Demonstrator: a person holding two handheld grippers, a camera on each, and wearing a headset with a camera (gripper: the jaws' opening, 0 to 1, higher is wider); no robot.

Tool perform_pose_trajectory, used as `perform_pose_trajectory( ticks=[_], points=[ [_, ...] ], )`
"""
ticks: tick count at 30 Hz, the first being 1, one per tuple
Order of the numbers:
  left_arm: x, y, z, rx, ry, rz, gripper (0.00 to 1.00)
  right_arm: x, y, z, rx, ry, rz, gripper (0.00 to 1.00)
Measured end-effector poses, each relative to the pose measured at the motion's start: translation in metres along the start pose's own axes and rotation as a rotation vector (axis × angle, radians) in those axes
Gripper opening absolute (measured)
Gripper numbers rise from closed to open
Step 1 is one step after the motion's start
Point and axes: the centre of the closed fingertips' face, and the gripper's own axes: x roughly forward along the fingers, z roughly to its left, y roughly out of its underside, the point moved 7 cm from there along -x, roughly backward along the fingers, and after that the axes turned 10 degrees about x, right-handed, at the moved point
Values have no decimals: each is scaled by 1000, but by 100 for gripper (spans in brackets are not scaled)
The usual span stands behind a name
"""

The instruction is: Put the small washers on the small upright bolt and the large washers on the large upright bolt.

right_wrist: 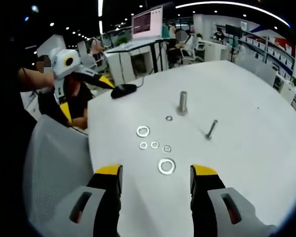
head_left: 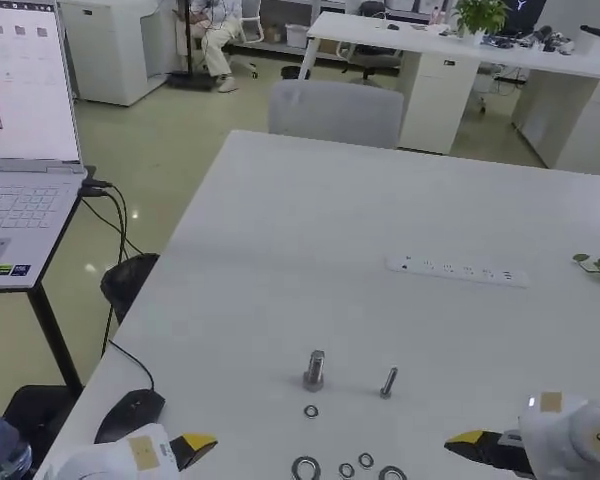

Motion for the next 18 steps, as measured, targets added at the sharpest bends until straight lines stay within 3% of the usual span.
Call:
perform_pose_trajectory(
  ticks=[3,13,18],
  points=[
    [2,0,0,24,3,8,85,4,-3,-1,-31,0,30,55],
    [3,-1,4,13,4,-13,85,15,-11,-8,-115,-1,112,48],
    [3,3,3,21,13,2,88,23,-17,-9,-163,-11,146,47]
  ],
)
